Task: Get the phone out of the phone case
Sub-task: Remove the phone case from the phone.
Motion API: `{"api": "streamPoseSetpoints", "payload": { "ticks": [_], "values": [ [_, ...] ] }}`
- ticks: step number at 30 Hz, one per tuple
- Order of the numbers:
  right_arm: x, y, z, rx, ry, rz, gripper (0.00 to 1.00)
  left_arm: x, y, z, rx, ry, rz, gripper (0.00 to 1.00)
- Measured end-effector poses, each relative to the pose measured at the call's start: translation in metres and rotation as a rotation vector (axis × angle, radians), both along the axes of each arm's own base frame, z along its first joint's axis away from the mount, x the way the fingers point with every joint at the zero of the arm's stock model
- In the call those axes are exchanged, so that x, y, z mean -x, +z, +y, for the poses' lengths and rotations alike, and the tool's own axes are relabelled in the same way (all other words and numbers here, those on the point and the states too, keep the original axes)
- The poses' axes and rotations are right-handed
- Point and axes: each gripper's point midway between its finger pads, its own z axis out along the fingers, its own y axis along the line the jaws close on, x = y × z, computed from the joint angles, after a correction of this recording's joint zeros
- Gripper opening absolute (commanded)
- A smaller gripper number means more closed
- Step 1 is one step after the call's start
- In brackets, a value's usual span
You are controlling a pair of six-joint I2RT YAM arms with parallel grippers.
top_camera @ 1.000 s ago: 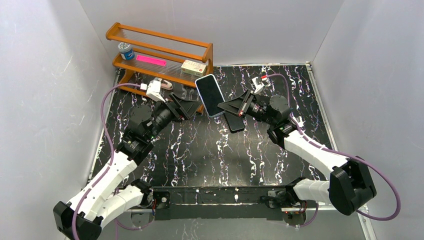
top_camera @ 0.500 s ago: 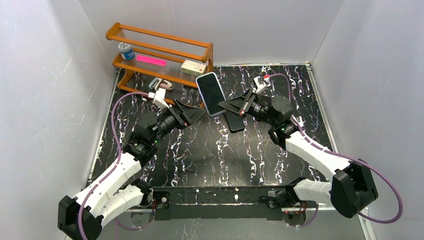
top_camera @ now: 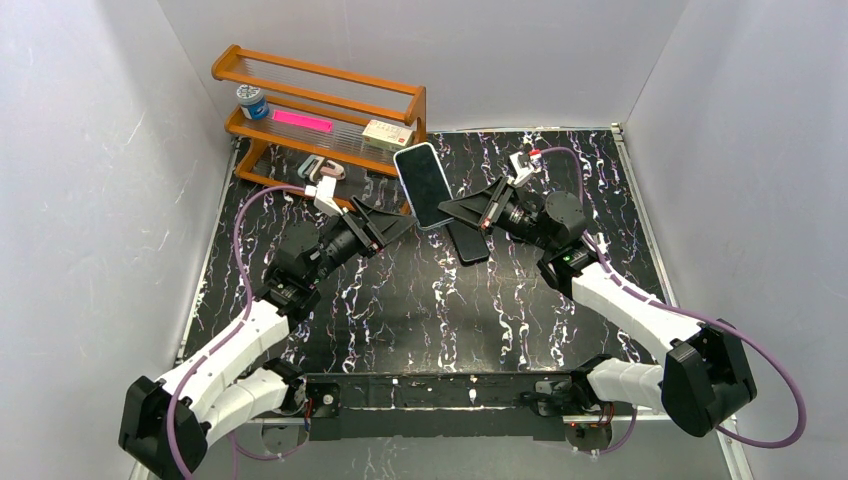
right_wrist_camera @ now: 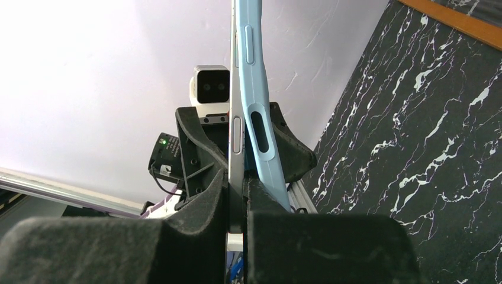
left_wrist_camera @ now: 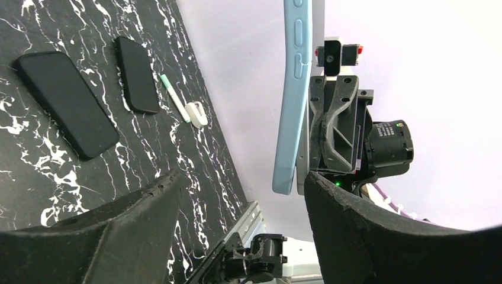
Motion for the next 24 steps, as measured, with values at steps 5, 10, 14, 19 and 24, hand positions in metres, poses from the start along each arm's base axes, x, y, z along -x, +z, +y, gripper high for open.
{"api": "streamPoseSetpoints", "payload": {
  "ticks": [5, 10, 14, 19, 24],
  "values": [
    [-0.001, 0.001, 0.0, -0.003, -0.003, 0.003, 0.01, -0.001, 0.003, -0.003, 0.02, -0.012, -0.003, 0.68],
    [0.0, 0.003, 0.0, -0.011, -0.002, -0.004, 0.01, 0.0, 0.004, -0.004, 0.035, -0.018, -0.007, 0.68],
    [-0.002, 0.004, -0.001, -0.015, -0.012, -0.004, 0.01, 0.002, -0.001, -0.003, 0.04, -0.017, -0.002, 0.69],
    [-0.002, 0.006, -0.001, -0.022, -0.013, -0.005, 0.01, 0.004, -0.01, 0.0, 0.028, -0.01, 0.017, 0.69],
    [-0.002, 0.007, -0.001, -0.026, -0.012, -0.006, 0.01, 0.004, -0.009, 0.0, 0.029, -0.013, 0.015, 0.7]
  ]
}}
